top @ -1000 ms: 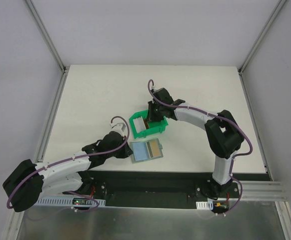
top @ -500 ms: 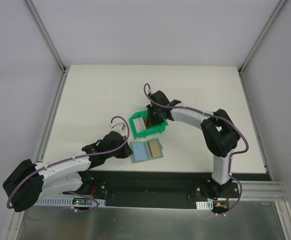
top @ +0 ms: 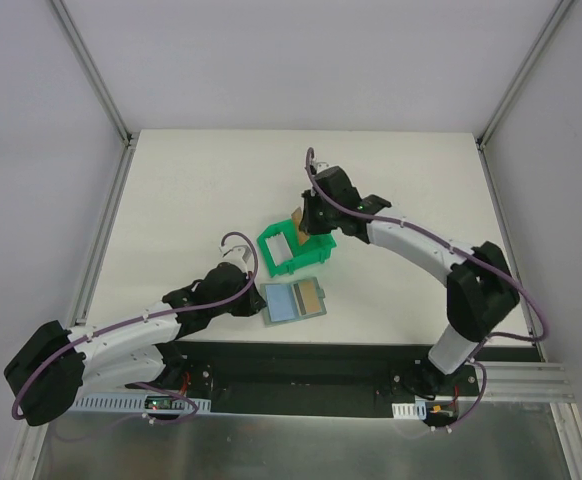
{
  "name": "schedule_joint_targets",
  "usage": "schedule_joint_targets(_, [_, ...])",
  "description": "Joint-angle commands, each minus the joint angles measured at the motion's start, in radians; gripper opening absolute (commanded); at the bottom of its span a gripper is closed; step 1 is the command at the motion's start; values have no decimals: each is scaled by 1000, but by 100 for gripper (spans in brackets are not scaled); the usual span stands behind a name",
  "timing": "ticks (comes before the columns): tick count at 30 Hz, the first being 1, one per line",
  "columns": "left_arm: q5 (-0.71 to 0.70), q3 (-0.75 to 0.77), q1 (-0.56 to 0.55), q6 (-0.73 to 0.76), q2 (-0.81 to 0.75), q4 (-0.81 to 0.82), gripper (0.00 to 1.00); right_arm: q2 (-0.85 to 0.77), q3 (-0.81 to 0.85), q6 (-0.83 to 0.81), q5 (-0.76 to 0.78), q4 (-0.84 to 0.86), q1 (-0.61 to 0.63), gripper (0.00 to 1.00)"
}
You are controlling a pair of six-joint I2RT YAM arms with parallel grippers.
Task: Put the credit cards into the card holder
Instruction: Pick up the credit card from the storage box, then insert the credit card into the card holder.
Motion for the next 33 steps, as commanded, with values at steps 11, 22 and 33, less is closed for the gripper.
schedule_joint_targets(11, [24, -7, 12, 3, -1, 33, 0, -338, -410, 255, -303, 323, -21, 0])
schedule_joint_targets(22, [26, -1, 12, -72, 103, 31, 0, -373, -713, 411, -305, 565, 70, 0])
schedule_joint_targets(33, [26, 2, 12, -95, 147, 27, 0, -260, -774, 448, -280, 697, 116, 0])
